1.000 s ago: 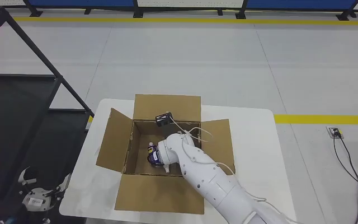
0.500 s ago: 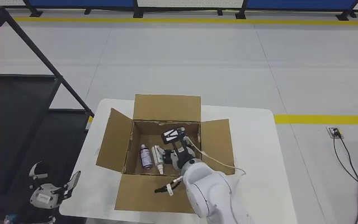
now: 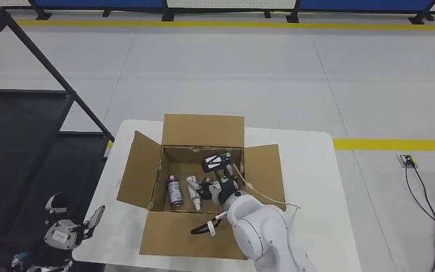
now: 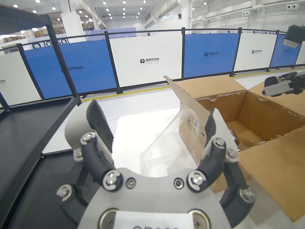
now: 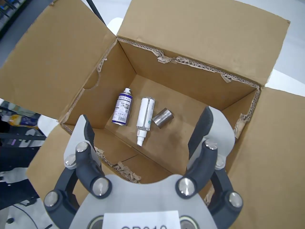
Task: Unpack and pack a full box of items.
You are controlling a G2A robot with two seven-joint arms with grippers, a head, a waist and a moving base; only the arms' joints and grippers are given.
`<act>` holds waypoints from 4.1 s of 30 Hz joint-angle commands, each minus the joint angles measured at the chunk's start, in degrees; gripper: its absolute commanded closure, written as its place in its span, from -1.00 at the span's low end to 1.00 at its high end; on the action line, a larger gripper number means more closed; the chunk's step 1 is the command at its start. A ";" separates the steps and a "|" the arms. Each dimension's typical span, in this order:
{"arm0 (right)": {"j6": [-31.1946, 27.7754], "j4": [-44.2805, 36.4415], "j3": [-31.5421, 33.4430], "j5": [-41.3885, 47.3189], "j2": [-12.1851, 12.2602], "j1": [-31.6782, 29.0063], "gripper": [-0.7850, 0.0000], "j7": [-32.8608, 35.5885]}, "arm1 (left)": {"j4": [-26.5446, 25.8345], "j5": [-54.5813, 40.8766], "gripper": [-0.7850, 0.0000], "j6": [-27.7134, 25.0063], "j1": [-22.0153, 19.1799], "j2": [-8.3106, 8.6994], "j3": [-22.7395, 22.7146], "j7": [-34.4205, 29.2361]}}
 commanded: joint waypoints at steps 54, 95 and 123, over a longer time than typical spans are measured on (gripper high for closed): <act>-7.98 9.81 25.97 60.70 9.41 10.92 -1.00 32.88 | -3.13 1.46 -1.00 -10.90 -12.98 1.26 22.41 -27.49; -6.02 30.61 6.19 53.35 9.01 19.94 -1.00 7.57 | 0.19 -10.96 -1.00 -12.51 -18.17 3.15 21.87 -43.53; -8.93 25.63 11.75 60.15 10.33 18.28 -1.00 1.15 | 5.45 -19.05 -1.00 -27.90 0.71 5.87 1.12 -34.07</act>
